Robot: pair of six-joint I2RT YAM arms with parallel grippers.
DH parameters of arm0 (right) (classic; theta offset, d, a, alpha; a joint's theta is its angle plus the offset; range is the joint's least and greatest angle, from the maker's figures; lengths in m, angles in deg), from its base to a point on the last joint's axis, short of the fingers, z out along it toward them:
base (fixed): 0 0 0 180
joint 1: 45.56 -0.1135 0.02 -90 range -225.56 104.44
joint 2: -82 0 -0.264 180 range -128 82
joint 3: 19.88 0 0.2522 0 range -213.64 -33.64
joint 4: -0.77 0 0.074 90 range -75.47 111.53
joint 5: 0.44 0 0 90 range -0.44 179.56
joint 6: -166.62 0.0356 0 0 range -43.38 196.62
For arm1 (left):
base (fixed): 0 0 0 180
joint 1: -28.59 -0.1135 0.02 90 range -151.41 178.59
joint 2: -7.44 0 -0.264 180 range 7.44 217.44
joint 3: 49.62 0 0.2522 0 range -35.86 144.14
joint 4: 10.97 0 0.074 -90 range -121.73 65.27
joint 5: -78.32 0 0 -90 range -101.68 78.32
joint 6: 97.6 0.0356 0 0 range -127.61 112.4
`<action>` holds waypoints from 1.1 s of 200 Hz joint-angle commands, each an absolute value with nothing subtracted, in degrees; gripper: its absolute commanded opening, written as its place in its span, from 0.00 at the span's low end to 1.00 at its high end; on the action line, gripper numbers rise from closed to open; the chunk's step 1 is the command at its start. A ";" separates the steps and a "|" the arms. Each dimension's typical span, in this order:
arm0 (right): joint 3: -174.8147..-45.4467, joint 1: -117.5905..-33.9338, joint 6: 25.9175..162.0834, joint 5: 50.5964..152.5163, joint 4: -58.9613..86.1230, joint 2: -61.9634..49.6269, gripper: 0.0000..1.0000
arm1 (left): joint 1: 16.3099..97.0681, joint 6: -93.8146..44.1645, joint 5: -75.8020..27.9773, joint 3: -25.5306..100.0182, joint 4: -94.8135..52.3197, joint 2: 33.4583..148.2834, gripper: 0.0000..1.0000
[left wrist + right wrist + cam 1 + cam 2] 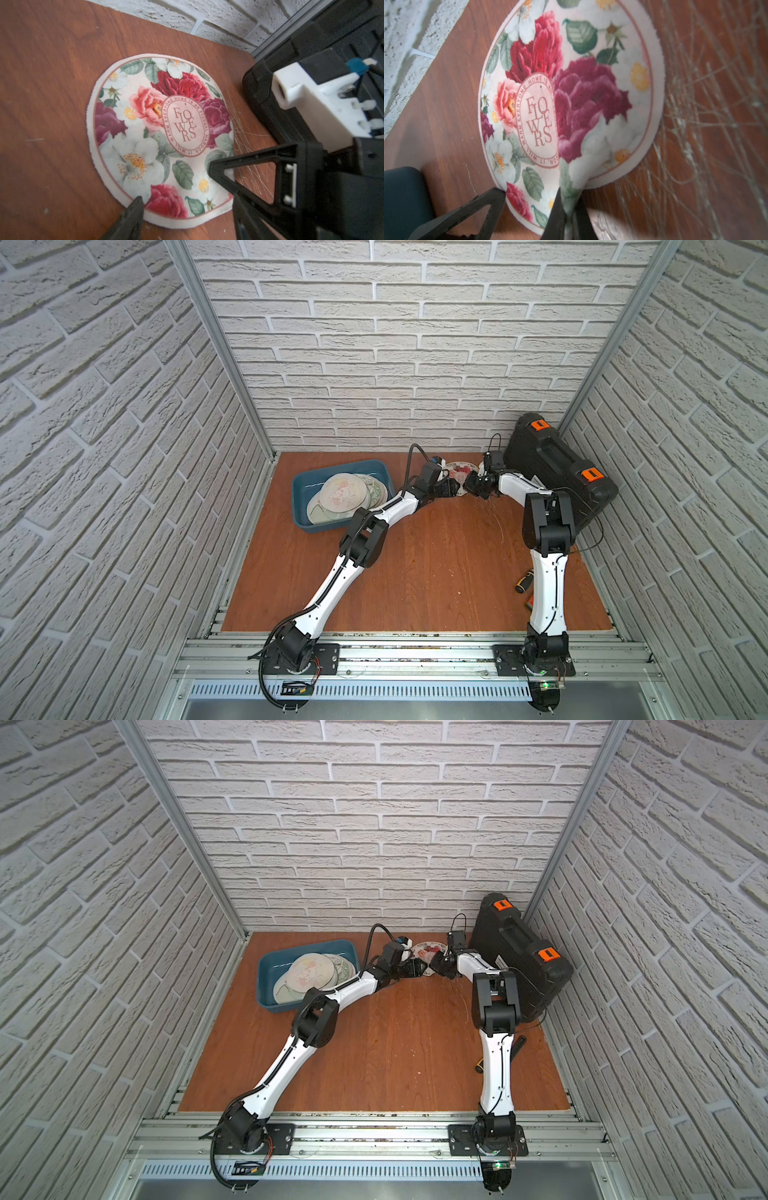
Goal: Put the coasters into the storage box
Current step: Pick up the coaster from the center of the board, then place the coaster in the storage box.
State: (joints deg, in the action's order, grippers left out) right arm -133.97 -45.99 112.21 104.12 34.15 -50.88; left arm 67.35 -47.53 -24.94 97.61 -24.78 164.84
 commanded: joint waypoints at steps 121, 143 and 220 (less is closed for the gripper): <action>-114.77 -47.19 102.31 108.50 42.84 -20.84 0.06 | 77.57 -15.96 -10.09 47.96 -11.22 126.23 0.91; -111.83 -47.23 101.56 110.46 44.09 -16.55 0.06 | 79.26 -11.45 -6.25 42.47 -7.11 122.89 0.92; -102.08 -47.75 100.26 113.68 47.52 -1.92 0.06 | 89.56 4.80 3.72 34.93 9.33 121.17 0.92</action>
State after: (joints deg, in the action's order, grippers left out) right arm -104.07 -47.06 101.54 111.58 47.02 -6.62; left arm 86.74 -2.87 -1.75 34.03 -0.13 121.09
